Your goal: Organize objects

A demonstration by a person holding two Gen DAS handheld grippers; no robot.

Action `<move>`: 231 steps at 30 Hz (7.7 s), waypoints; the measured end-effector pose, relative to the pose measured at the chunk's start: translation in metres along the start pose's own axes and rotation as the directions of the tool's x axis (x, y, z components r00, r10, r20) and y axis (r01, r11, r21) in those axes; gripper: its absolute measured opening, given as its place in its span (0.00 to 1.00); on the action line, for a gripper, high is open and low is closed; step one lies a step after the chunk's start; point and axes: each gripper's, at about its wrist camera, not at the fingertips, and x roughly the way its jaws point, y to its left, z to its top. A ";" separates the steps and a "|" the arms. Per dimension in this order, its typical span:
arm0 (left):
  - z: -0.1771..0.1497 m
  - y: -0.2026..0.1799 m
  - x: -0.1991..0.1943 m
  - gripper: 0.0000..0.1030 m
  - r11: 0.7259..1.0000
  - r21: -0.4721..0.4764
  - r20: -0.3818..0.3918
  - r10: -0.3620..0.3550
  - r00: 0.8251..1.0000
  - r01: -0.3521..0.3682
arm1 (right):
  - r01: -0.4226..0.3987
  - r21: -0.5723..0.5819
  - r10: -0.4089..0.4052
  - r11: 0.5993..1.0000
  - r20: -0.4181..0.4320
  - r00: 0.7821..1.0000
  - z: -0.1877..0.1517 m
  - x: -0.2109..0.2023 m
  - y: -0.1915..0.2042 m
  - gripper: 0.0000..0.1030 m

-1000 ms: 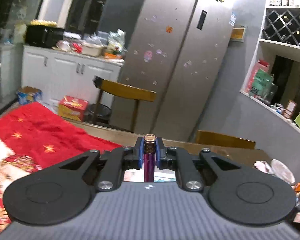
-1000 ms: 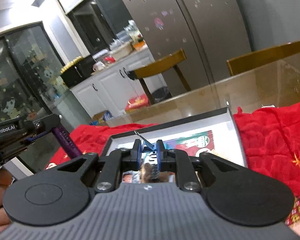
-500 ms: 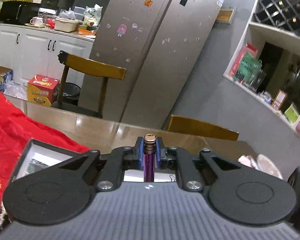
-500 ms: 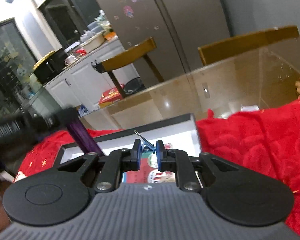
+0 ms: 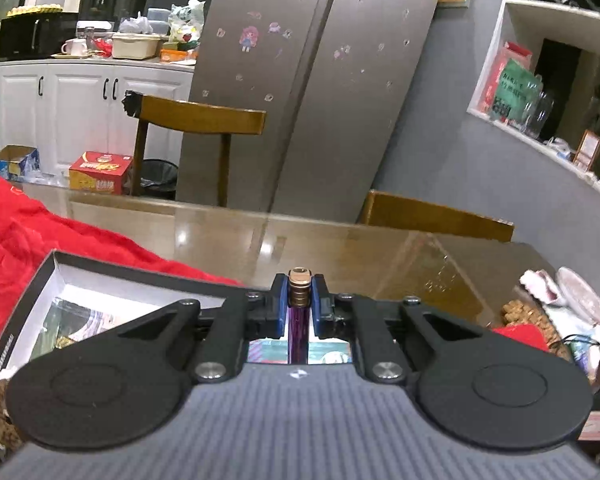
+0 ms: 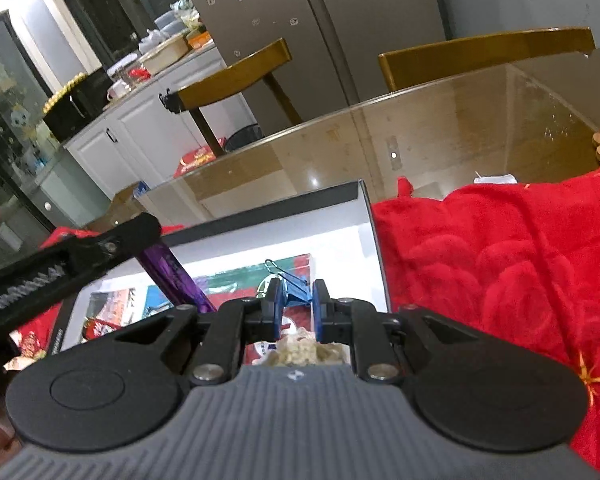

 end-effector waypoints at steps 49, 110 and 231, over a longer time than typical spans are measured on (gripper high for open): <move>-0.013 0.045 0.014 0.17 0.986 -0.105 -0.223 0.105 0.969 -0.131 | -0.017 -0.096 0.013 0.995 -0.049 0.999 -0.013 -0.005 0.019 0.20; -0.082 0.006 -0.369 0.89 0.959 0.129 0.282 0.209 0.936 -0.253 | 0.125 -0.179 -0.038 0.976 0.424 0.905 -0.154 -0.242 0.055 1.00; -0.191 0.069 -0.266 0.89 0.948 0.161 0.010 0.277 0.961 -0.275 | 0.325 -0.239 -0.240 0.915 0.325 0.915 -0.231 -0.158 0.062 1.00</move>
